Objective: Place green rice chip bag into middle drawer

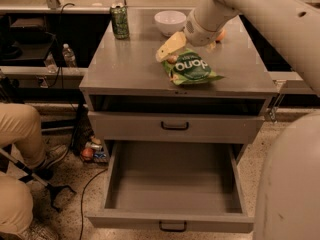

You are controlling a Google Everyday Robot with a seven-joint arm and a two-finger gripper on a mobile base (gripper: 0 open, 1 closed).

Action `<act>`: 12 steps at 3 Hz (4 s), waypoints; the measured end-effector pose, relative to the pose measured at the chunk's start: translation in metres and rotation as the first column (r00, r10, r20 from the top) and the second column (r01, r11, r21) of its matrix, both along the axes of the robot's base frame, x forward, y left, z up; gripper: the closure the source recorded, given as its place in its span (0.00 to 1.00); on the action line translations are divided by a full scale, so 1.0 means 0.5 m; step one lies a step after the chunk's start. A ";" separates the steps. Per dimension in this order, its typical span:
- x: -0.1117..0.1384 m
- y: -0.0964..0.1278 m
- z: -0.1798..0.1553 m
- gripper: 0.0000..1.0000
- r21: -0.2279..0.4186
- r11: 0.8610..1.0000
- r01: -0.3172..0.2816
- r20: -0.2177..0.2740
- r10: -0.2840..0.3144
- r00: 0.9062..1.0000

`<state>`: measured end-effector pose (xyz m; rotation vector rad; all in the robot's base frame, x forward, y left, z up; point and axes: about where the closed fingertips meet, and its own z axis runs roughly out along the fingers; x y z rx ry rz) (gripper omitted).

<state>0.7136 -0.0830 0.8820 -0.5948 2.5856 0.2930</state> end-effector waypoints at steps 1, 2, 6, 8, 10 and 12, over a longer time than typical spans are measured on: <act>0.011 0.022 -0.030 0.16 -0.009 1.000 0.004 -0.022 -0.004 1.000; 0.014 0.034 -0.050 0.39 -0.009 1.000 0.007 -0.038 -0.008 0.999; -0.259 -0.123 0.003 1.00 -0.007 0.981 0.195 -0.062 -0.195 0.979; -0.282 -0.139 -0.017 1.00 -0.033 0.976 0.216 -0.082 -0.218 0.973; -0.434 -0.160 -0.172 1.00 -0.070 0.984 0.164 -0.248 -0.177 0.952; -0.496 -0.146 -0.243 1.00 -0.034 0.996 0.081 -0.319 -0.087 0.944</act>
Offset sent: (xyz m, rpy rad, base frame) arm 0.0079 0.0215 -0.0332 -0.0057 0.0506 -0.0182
